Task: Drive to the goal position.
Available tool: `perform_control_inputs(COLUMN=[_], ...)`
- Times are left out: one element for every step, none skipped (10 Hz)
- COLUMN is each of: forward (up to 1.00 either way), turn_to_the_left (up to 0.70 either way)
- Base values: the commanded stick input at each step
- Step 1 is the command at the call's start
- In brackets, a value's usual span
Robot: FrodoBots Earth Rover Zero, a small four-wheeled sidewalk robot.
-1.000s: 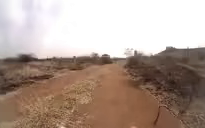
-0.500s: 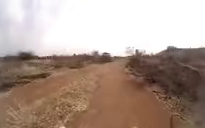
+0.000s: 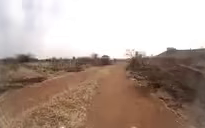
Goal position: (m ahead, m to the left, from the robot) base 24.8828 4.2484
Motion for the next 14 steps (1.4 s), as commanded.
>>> perform_control_inputs(forward=[0.50,0.50,0.50,0.50,0.50,0.50,0.50,0.50,0.50,0.50,0.50,0.50,0.50,0.50], turn_to_the_left=[0.00,0.00,0.00,0.00,0.00,0.00,-0.19,-0.37,-0.50,-0.50,-0.50,-0.50,-0.50,-0.27])
